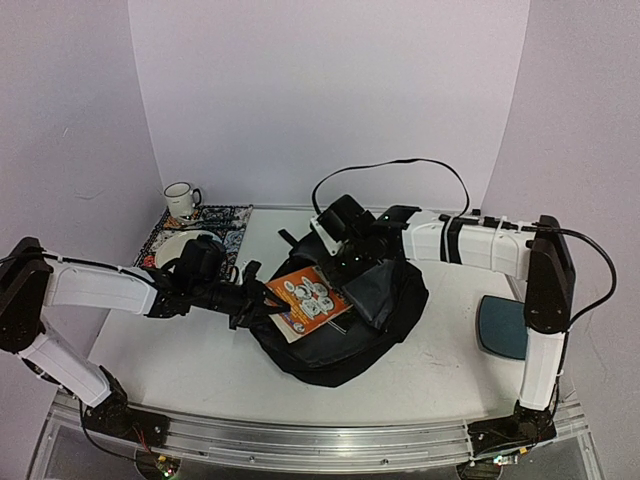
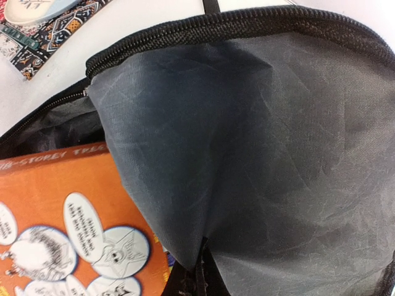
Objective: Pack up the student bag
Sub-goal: Place the book in the largest pocket of the bag.
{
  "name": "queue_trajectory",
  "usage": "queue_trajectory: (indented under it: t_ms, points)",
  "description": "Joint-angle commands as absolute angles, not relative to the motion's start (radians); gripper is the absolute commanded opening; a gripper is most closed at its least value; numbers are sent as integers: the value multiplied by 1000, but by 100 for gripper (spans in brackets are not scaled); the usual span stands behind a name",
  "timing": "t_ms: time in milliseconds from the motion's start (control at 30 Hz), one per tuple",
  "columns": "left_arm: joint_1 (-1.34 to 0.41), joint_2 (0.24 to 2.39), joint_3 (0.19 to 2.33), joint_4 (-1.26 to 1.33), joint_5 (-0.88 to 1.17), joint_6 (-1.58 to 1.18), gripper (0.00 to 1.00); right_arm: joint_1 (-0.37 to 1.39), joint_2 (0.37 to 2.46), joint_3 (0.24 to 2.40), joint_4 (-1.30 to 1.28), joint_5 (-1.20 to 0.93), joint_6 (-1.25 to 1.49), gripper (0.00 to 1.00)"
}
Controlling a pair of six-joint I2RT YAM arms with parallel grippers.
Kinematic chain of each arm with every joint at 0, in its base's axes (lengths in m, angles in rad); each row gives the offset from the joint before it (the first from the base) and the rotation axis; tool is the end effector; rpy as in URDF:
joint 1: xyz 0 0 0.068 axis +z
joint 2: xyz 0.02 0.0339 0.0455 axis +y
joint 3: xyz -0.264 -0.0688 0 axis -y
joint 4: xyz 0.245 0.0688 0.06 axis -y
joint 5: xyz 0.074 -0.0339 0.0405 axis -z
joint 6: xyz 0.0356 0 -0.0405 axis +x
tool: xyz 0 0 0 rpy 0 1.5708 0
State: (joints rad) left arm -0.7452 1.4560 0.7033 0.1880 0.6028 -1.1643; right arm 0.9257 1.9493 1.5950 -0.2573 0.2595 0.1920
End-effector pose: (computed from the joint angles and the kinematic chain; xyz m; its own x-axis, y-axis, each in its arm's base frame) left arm 0.2045 -0.2161 0.1968 -0.9919 -0.1143 -0.0553 -0.0012 0.4443 -0.8959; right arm 0.2820 0.3596 0.2678 -0.4622 -0.3074 -0.8318 -0.5682 0.8228 0.0116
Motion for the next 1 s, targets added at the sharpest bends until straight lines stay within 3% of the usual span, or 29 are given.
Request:
queue_trajectory:
  t_ms: [0,400,767,967]
  points:
    - [-746,1477,735,322,547,-1195,0,935,1856,1595,-189,210,206,0]
    - [-803,1678,919,394,540,-1170,0,952,1852,1603,-150,126,202,0]
    - [-819,1849,997,517,410,-1231,0,955,1870,1614,-129,85,233,0]
    - [-837,1880,976,528,365,-1236,15,954,1873,1620,-123,94,242,11]
